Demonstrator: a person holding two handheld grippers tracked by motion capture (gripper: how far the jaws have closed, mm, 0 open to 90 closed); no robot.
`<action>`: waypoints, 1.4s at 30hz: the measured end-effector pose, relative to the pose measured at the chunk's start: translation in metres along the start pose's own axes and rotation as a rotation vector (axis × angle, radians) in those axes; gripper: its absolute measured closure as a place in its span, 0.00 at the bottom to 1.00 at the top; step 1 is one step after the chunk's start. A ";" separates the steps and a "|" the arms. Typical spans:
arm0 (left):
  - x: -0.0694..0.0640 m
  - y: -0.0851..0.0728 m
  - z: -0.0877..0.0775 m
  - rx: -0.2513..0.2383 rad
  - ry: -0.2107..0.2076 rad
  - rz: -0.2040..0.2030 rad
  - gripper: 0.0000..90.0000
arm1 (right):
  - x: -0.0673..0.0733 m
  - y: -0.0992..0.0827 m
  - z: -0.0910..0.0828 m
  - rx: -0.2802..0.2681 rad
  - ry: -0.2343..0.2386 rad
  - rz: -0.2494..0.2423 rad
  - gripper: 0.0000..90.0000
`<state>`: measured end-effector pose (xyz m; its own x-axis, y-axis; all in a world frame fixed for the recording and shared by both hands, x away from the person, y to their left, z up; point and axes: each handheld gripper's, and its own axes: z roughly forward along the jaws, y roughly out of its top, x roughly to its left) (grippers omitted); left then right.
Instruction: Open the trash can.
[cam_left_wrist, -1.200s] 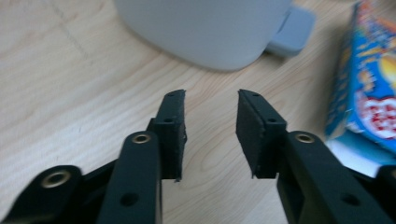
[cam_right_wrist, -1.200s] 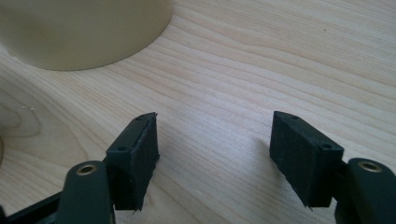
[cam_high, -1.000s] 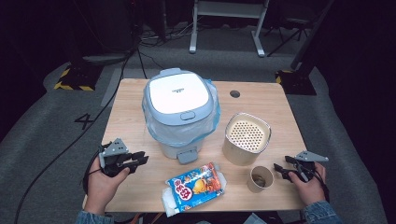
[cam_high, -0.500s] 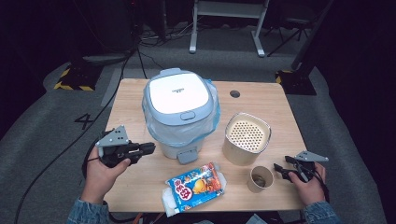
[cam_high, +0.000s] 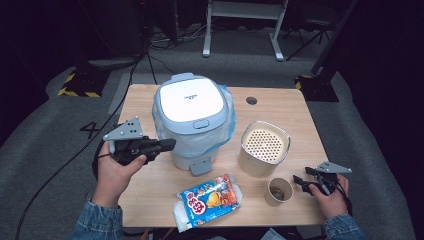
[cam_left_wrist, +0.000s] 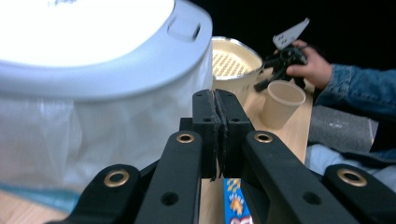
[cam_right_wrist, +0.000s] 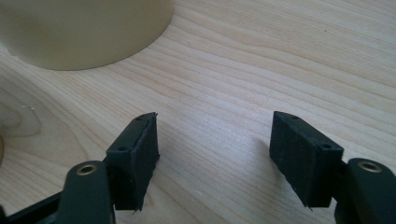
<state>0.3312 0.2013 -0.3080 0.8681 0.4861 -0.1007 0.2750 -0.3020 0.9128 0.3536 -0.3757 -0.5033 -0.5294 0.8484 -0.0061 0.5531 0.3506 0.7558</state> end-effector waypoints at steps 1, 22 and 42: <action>0.000 0.003 0.001 -0.006 0.001 0.000 0.98 | 0.000 0.000 0.000 0.000 0.000 0.000 0.37; 0.009 0.039 0.045 -0.011 0.029 -0.024 1.00 | 0.000 0.000 0.000 0.000 0.000 0.000 0.37; 0.004 0.050 0.065 0.025 0.090 0.006 1.00 | 0.000 0.000 0.000 0.000 0.000 -0.002 0.37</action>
<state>0.3755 0.1351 -0.2885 0.8293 0.5558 -0.0580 0.2810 -0.3250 0.9030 0.3535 -0.3758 -0.5033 -0.5300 0.8479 -0.0075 0.5524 0.3520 0.7556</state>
